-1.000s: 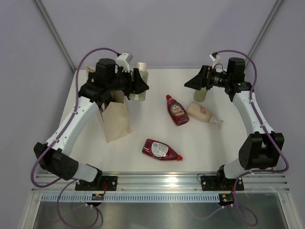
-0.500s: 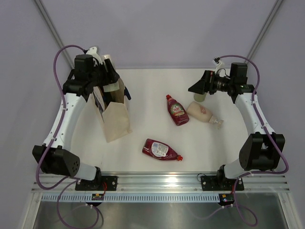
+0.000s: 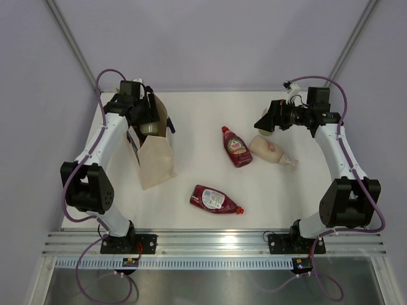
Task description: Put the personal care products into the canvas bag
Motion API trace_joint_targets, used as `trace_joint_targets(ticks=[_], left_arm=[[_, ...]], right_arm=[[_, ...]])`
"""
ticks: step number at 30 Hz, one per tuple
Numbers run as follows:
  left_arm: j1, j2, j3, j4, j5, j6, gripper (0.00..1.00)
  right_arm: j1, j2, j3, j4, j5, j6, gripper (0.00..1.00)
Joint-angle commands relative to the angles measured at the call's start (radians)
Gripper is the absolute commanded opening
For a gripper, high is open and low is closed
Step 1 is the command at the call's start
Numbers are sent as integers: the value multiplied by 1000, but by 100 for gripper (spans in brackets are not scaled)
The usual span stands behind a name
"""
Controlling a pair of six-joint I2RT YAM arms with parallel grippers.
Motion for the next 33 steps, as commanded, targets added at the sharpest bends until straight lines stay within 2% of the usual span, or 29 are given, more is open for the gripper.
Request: trace_joint_targets(ticks=[1,2,3,5,10,16,19,21,25,33], left_arm=[[7,14,14,94,-59,11,16],[7,26,14,92,-56,8,20],[7,38,12,88,-50,0,32],[7,75,11,88,-36,-6,37],[7,89,-9,106,-18,-24,61],[10,54,-23,109,-18,-1,80],[16,20,-35,112,-18,2,84],[19,-18,-51,124,-6,2,95],[21,-90,-66,135,25,-1,98],[22,-293,-118,212,177,-3,99]], right_arm=[[-1,-39,50,-31,56,-96,100],[-1,-37,51,-31,59,-94,99],[-1,-28,51,-29,62,-96,100],[-1,-11,50,-19,83,-94,99],[-4,36,77,15,224,-111,99],[-4,90,128,50,407,-76,100],[-4,115,131,85,539,-13,99],[-4,141,130,113,633,40,99],[-4,196,131,167,732,56,99],[2,346,200,218,665,13,99]])
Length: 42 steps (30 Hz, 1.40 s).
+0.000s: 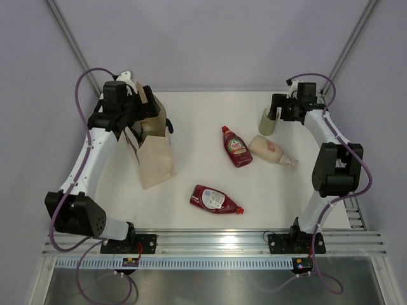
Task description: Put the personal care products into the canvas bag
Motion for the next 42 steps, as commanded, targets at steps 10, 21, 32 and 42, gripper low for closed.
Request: trace_joint_targets(ticks=[10,21,32,42], left_arm=[[5,-364,-171,299,359,-38,99],[-50,-394,-249,431,460,-127,99],[-219,-305,-191,448,430,-63,99],[-320,-257,-154,460,376,14,99]], right_arm=[[13,108,108,74,-166,-81,99],[27,189,146,62,-174,-127,100],[82,215,110,143,-54,-159,83],[79,136,51,157,-160,-104,18]])
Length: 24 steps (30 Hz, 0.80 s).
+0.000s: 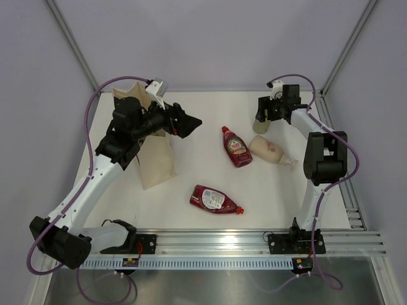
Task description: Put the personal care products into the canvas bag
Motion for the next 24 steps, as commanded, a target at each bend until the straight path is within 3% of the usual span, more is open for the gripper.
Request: trace_joint_targets(ticks=[1,15,24], left_arm=[[-19,21,61,85,-22,47,99],[-177,315,202,118,-76,124,99],[-215,550,354,33,-160,323,99]], right_arm=[[2,-91,-26,8,-97,65,0],[-20,-243,-22,6,-302,409,0],[-23,-319,-58,26,-473,599,0]])
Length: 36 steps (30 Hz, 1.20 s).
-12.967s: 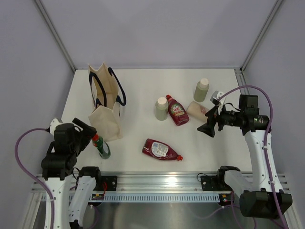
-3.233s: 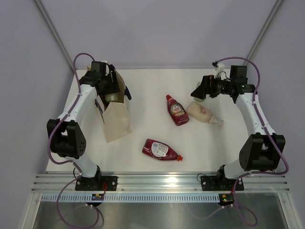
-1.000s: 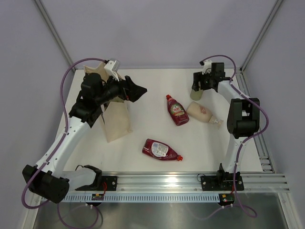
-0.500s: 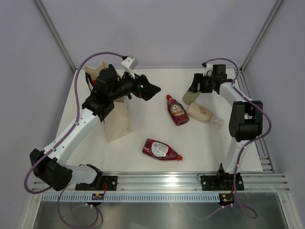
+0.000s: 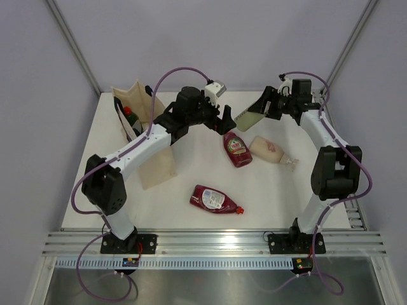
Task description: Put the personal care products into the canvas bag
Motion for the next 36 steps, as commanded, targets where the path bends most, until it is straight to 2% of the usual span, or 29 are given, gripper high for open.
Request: trace_joint_targets(ticks=[1,6,14,19,24,28,29,30,31,32,35,36], left_arm=[[-14,44,61,14,-54,131,99],[-20,78,46,43,-26,229,99],[-45,92,-6,95,84,269,99],[-77,106,-11,89,58,295,99],[-94,104,-28,74,-44,298,95],[-94,95,-49,61,-88,303,79],[-94,94,-49,51,-89,312,65],[-94,92,-48,46,-89,314,56],[-94,90,-46,37,-88,318,35],[-94,87,-46,32,-89,321,23],[-94,77,-44,6,-89,332,0],[-94,71,-44,-3,-88,337,0]], right_arm=[[-4,-121,-12,112,-177,150,0],[-4,-198,-72,120,-240,187,0],[67,-250,-112,96,-272,172,0],[137,-255,-93,89,-281,161,0],[162,-259,-84,86,-290,176,0],[171,-266,-84,86,-301,184,0],[172,-267,-84,88,-303,184,0],[174,-266,-84,85,-306,184,0],[174,-264,-84,85,-309,185,0],[173,-261,-84,83,-327,184,0],[174,-253,-89,92,-400,173,1],[174,-250,-92,106,-427,170,3]])
